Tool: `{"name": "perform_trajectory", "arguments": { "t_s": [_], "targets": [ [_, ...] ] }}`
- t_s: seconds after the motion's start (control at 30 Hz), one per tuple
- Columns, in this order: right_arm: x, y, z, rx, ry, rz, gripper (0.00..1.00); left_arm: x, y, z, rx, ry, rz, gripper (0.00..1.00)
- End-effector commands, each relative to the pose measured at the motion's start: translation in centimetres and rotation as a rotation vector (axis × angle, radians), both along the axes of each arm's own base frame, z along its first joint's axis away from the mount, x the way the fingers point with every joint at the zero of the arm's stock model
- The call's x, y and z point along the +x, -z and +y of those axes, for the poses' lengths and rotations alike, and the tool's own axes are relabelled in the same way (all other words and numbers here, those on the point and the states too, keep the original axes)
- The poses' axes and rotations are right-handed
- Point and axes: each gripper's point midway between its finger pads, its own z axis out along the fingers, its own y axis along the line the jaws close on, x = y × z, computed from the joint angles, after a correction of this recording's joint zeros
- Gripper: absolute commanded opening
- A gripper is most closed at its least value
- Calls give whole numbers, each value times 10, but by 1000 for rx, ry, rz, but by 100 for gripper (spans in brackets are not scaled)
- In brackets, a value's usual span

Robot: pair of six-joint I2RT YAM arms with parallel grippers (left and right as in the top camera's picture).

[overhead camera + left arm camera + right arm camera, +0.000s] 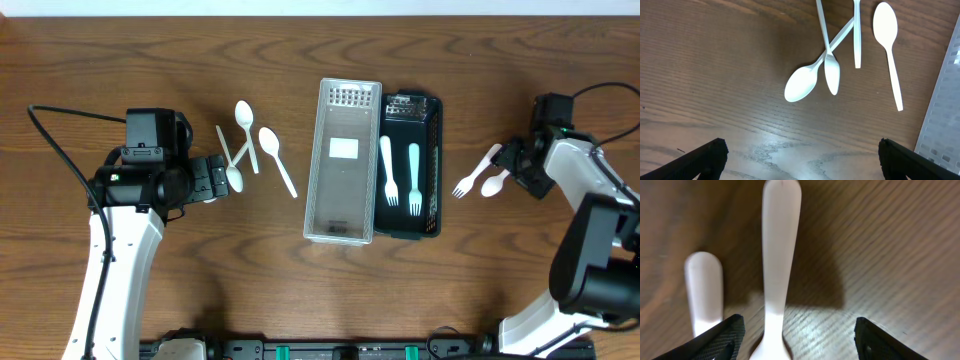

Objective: Pack container
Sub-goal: 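Grasp the white spoon on the right with the right gripper, then place the white spoon into the black tray with the right gripper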

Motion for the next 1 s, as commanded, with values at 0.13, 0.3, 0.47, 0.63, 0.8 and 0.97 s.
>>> {"name": "perform_trajectory", "arguments": {
  "t_s": [0.13, 0.3, 0.47, 0.63, 0.8, 0.97],
  "targets": [
    [-7, 26, 0, 20, 2, 58, 63, 3, -7, 5, 25, 1, -14, 98],
    [-11, 28, 2, 27, 1, 75, 31, 3, -7, 5, 25, 1, -14, 98],
    [-23, 30, 4, 38, 2, 124, 15, 3, -7, 5, 25, 1, -14, 98],
    [-33, 26, 7, 50, 28, 156, 1, 3, -7, 5, 25, 1, -14, 98],
    [-24, -17, 12, 28, 5, 54, 2, 3, -7, 5, 25, 1, -14, 98],
    [-7, -92, 48, 62, -91, -177, 1, 3, -7, 5, 25, 1, -14, 98]
  ]
}}
